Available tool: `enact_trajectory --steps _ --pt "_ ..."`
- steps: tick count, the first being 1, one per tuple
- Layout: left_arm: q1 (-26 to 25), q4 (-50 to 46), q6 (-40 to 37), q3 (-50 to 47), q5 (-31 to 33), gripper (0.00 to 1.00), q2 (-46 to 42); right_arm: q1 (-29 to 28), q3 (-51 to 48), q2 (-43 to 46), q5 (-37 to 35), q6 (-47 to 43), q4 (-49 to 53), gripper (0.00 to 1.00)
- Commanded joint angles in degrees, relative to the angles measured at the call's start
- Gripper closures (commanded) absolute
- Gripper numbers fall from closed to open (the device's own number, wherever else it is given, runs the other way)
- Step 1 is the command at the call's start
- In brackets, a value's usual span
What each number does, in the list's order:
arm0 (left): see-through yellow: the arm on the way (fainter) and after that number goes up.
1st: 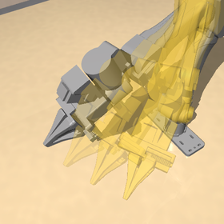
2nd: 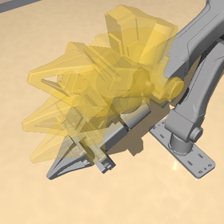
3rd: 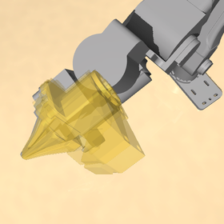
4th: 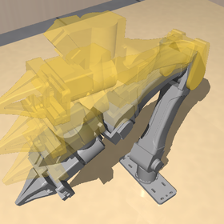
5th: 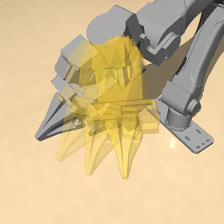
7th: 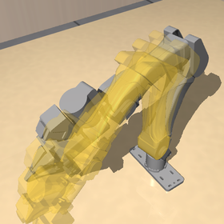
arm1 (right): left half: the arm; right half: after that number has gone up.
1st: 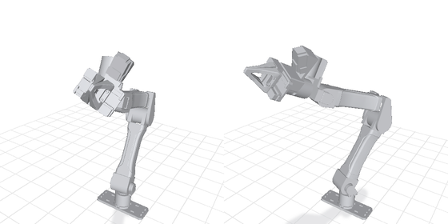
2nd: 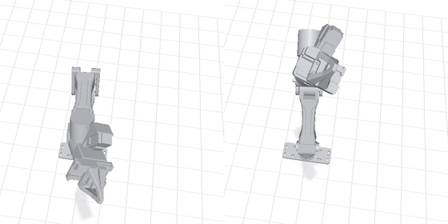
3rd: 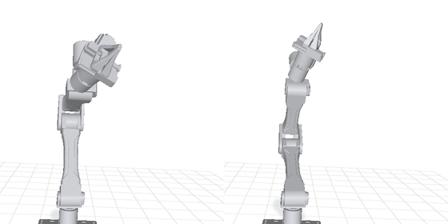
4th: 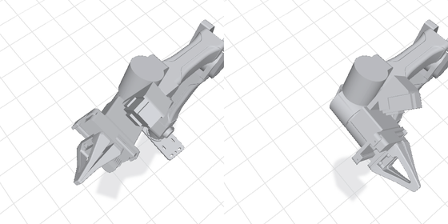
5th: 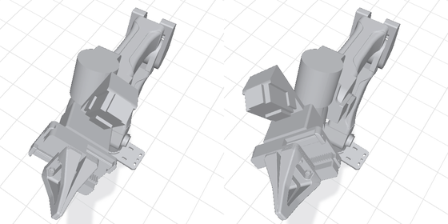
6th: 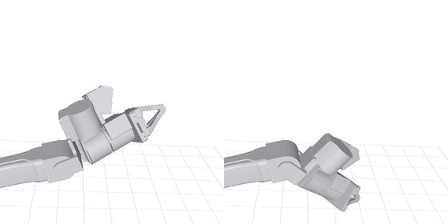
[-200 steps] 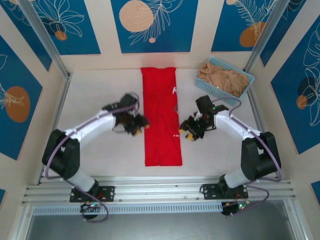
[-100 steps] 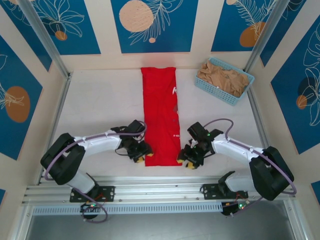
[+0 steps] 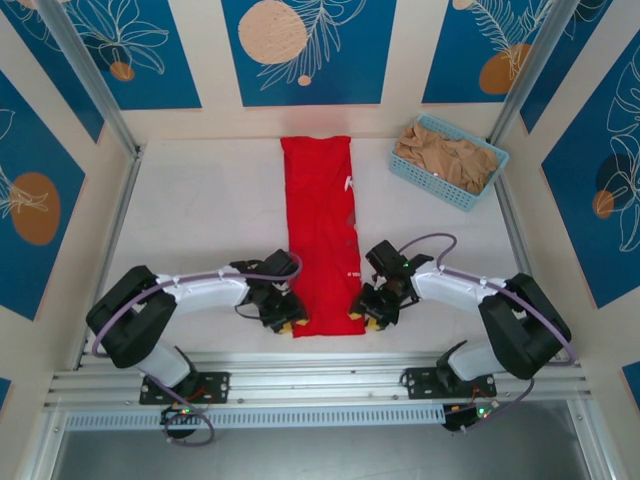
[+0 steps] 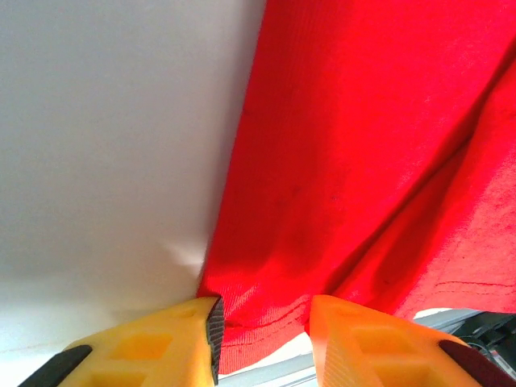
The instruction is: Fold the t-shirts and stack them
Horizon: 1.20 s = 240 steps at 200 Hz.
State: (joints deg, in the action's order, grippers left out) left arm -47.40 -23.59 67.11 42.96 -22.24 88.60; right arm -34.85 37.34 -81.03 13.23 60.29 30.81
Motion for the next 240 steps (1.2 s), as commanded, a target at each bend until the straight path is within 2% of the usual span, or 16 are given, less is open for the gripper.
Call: enact_trajectory --steps 1,30,75,92,106,112,125,146,195,240 --pt "-1.11 -4.16 0.58 0.84 1.85 0.67 0.92 -0.65 1.35 -1.85 -0.14 0.27 0.23 0.66" --pt "-1.47 -6.82 -0.18 3.06 3.82 0.71 0.54 -1.83 2.43 -1.95 -2.3 0.7 4.36 0.71" --pt "-1.52 -5.34 0.4 2.05 4.08 0.9 0.49 -3.64 1.99 1.13 -5.01 1.41 8.02 0.76" --pt "-1.53 -6.42 0.39 1.86 4.91 0.93 -0.85 -3.96 1.94 1.14 -4.93 1.32 8.84 0.75" --pt "-1.63 -8.5 0.11 1.95 5.6 0.91 -2.54 -4.58 2.14 1.47 -5.47 1.28 9.8 0.72" --pt "-1.61 -9.62 0.05 1.91 5.71 0.86 -3.23 -4.77 2.22 1.57 -5.71 1.32 10.12 0.7" --pt "-1.65 -11.75 0.17 1.46 5.63 0.69 -4.59 -5.18 2.34 1.52 -5.99 1.34 10.23 0.69" --pt "-1.89 -12.74 0.75 0.0 4.12 0.61 -5.5 -5.4 2.47 0.56 -6.36 1.16 9.75 0.67" --pt "-4.73 -5.84 5.63 -0.06 3.01 0.58 -3.05 -6.3 3.88 -3.4 -7.05 0.18 8.72 0.69" --pt "-6.66 -3.95 7.21 3.36 4.59 0.58 0.77 -6.62 3.68 -5.11 -7.64 -0.2 7.85 0.8"
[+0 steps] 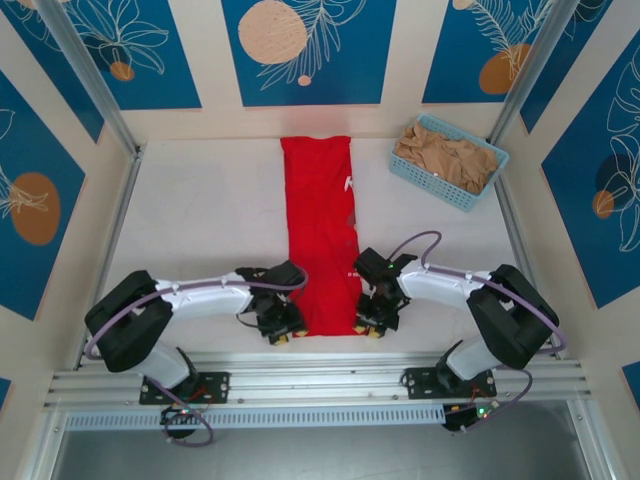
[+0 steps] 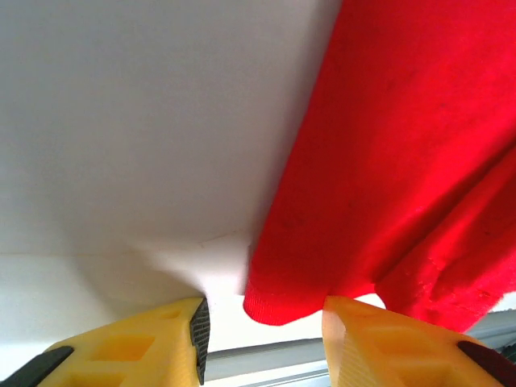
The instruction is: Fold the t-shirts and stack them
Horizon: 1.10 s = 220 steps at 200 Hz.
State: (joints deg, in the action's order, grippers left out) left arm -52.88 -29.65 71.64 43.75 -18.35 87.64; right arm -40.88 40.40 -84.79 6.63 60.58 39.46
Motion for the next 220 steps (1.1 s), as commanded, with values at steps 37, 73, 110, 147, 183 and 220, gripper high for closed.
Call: enact_trajectory --steps 37,73,110,147,183,220 --pt "-1.19 0.41 1.83 4.07 3.45 0.64 3.11 -0.67 0.73 0.18 -1.55 -0.63 -0.12 0.9" --pt "-0.91 2.5 1.56 2.66 4.81 0.8 4.38 -0.57 0.73 1.43 -0.95 -0.98 0.35 0.94" --pt "-1.01 -2.08 0.41 4.06 6.91 0.97 2.42 -0.6 1.28 2.58 -1.87 -1.48 1.61 1.0" --pt "-1.2 -5.42 -0.78 2.59 5.61 1.0 -2.04 -1.37 0.87 6.07 -1.31 -1.51 2.69 1.0" --pt "-2.61 -3.79 -0.97 -0.21 1.39 1.0 -7.72 -5.8 0.63 11.45 -0.42 1.13 5.33 1.0" --pt "-3.02 -6.21 0.51 -0.18 4.18 1.0 -16.05 -7.97 1.7 16.18 -1.16 4.37 7.75 1.0"
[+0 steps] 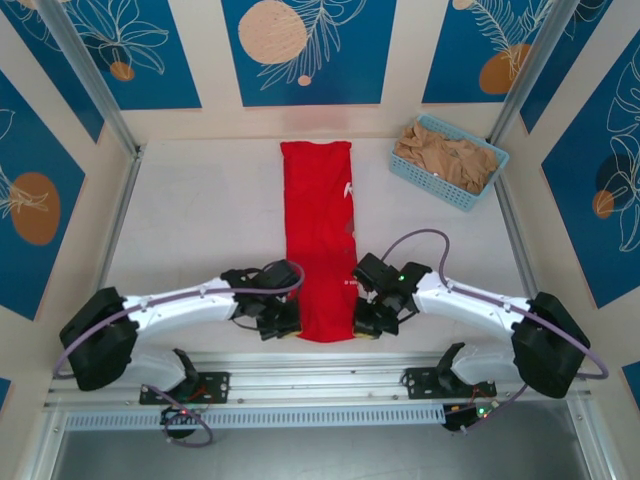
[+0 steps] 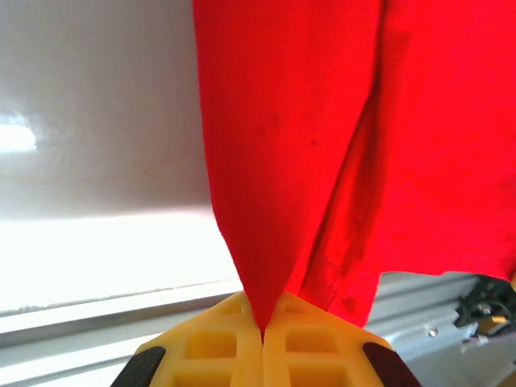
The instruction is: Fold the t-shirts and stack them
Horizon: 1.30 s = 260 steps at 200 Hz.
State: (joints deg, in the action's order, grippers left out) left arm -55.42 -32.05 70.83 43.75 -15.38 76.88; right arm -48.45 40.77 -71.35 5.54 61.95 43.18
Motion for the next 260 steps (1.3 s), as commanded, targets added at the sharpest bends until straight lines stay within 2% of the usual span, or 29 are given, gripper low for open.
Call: enact_trajectory --steps 1,21,49,73,108,140,181,214,238,255,260 --pt "-0.48 -3.85 1.41 -0.16 1.39 1.0 -5.45 -0.37 1.42 2.85 -0.21 3.0 4.07 1.0" --pt "0.4 -3.14 2.91 0.24 3.64 1.0 -7.4 2.3 4.48 3.0 -0.86 1.13 5.43 1.0" --pt "3.28 -1.65 2.89 2.93 5.11 1.0 -5.43 7.32 11.52 -0.39 -0.54 -3.86 7.86 1.0" --pt "7.23 -3.16 1.6 7.89 7.86 1.0 -3.4 12.44 17.07 -4.08 0.75 -7.57 8.38 1.0" --pt "15.06 -0.34 -0.32 13.21 5.7 1.0 0.98 18.45 28.38 -13.13 2.29 -13.16 8.83 1.0" --pt "21.67 -0.69 -5.99 23.16 4.07 1.0 9.95 22.9 40.21 -23.37 3.29 -16.96 8.69 1.0" --pt "28.62 -0.36 -11.49 38.07 -0.09 1.0 27.58 28.47 55.4 -40.44 5.4 -18.84 8.46 1.0" --pt "32.43 -3.05 -13.58 48.91 -0.99 1.0 39.04 30.46 69.12 -54.33 6.64 -21.36 10.54 1.0" --pt "33.59 -5.01 -15.34 54.77 -1.91 1.0 44.72 31.27 76.9 -60.7 7.19 -22.38 12.82 1.0" --pt "34.19 -5.21 -16.21 56.71 -2.35 0.84 46.71 31.9 80.0 -62.71 6.88 -22.96 13.86 0.94" --pt "34.21 -5.26 -16.6 56.99 -2.04 0.75 46.78 32.03 80.38 -62.81 6.86 -23.16 13.79 0.9"
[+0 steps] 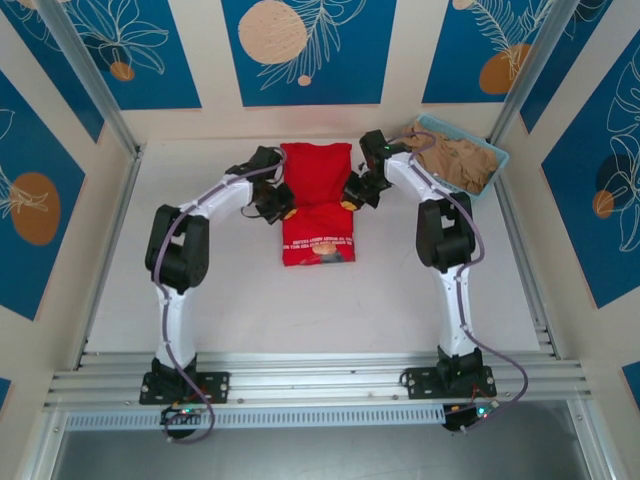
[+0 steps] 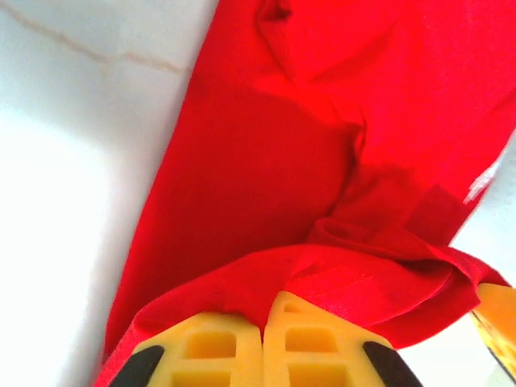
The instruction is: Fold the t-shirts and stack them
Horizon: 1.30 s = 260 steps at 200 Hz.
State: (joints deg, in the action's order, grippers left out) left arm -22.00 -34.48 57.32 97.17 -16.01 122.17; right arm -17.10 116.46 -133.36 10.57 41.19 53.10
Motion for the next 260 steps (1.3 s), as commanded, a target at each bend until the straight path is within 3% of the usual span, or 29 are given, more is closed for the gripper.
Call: enact_trajectory --steps 1,13,29,46,94,132,162,219,239,260 --pt "0.8 -2.9 -3.14 3.65 -1.35 0.72 1.45 0.72 4.76 -0.78 1.87 -2.41 3.86 0.9" --pt "0.91 -2.52 -4.1 3.46 -0.61 0.5 0.01 0.93 5.09 0.1 1.45 -3.48 3.85 0.76" --pt "0.67 -1.07 -4.91 0.58 0.81 0.44 -4.91 1.08 3.17 3.38 0.06 -4.78 3.42 0.63" --pt "0.38 0.43 -4.8 -6.82 3.62 0.37 -12.9 1.3 -2.17 8.43 -0.35 -4.99 2.26 0.58" --pt "-0.48 7.1 3.74 -33.67 -2.17 0.44 -27.7 -0.88 -31.25 25.47 2.16 0.76 -8.63 0.6" --pt "-1.29 19.13 10.69 -45.04 -6.31 0.41 -29.34 -4.17 -43.57 29.91 3.68 3.74 -15.65 0.51" --pt "-2.03 26.08 13.56 -45.66 -7.09 0.41 -26.21 -4.38 -46.85 27.75 3.41 4.37 -17.66 0.5" --pt "-4.01 26.13 13.46 -42.21 -7.72 0.49 -19.8 -4.94 -45.23 22.33 0.74 4.69 -16.11 0.52" --pt "-4.17 24.49 12.66 -40.65 -6.89 0.52 -18.88 -5.05 -43.93 20.07 -0.64 4.95 -14.98 0.56" --pt "-4.36 24.59 12.51 -39.24 -6.81 0.61 -17.84 -5.22 -43.6 18.85 -0.77 5.47 -15.67 0.67"
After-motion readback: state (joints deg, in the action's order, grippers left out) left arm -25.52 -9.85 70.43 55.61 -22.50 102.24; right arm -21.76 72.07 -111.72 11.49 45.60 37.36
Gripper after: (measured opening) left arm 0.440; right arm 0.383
